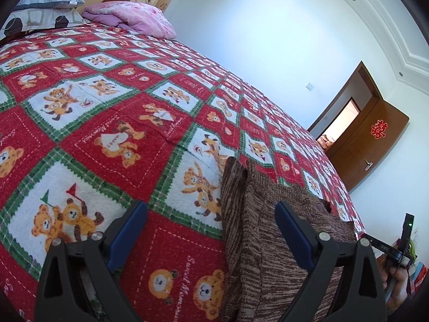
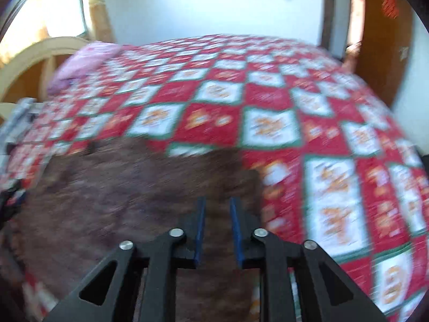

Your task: Fold small clothes

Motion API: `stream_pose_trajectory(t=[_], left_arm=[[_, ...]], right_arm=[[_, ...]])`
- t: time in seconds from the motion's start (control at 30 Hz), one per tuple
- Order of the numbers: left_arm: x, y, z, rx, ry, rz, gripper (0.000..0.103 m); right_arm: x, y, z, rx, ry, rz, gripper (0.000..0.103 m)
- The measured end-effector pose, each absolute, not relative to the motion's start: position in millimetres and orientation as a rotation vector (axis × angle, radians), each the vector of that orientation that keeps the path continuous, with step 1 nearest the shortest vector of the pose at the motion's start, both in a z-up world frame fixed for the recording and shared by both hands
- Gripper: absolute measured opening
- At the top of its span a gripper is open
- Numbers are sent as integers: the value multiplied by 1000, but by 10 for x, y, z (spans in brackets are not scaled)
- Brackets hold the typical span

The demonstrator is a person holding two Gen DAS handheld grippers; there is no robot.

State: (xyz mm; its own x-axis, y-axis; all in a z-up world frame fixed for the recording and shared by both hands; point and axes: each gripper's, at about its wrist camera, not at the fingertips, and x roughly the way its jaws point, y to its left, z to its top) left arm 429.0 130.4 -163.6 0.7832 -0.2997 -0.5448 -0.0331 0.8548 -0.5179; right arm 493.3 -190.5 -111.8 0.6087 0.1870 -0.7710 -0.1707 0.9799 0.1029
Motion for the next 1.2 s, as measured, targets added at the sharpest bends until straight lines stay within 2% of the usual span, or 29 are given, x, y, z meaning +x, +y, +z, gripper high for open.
stream_pose_trajectory(t=[0.1, 0.3, 0.6, 0.8, 0.9, 1.13, 1.17, 1.2], left_arm=[[4291, 1288, -1630, -528, 670, -146, 98], [4275, 1278, -1618, -524, 679, -154, 99], [3911, 1217, -1601, -483, 708, -197, 100], [3762, 1138, -1602, -414, 736, -200, 101], [3704, 1090, -1607, -378, 745, -205, 102], [3661, 1005, -1599, -310, 770, -178, 103], [3662, 996, -1595, -301, 775, -174, 103], [3664, 972, -1595, -277, 792, -164, 103]], right_arm=[[4771, -1801, -1410, -235, 931, 52, 27], [4050, -2187, -1218, -24, 908, 170, 28], [3503, -2155, -1441, 9, 979, 236, 27], [3401, -1994, -1394, -109, 979, 242, 7], [3352, -2082, -1333, -110, 956, 183, 5], [3364, -2126, -1322, -147, 989, 160, 7], [3352, -2100, -1290, -150, 983, 157, 10], [3342, -2078, -1254, -153, 973, 150, 21]])
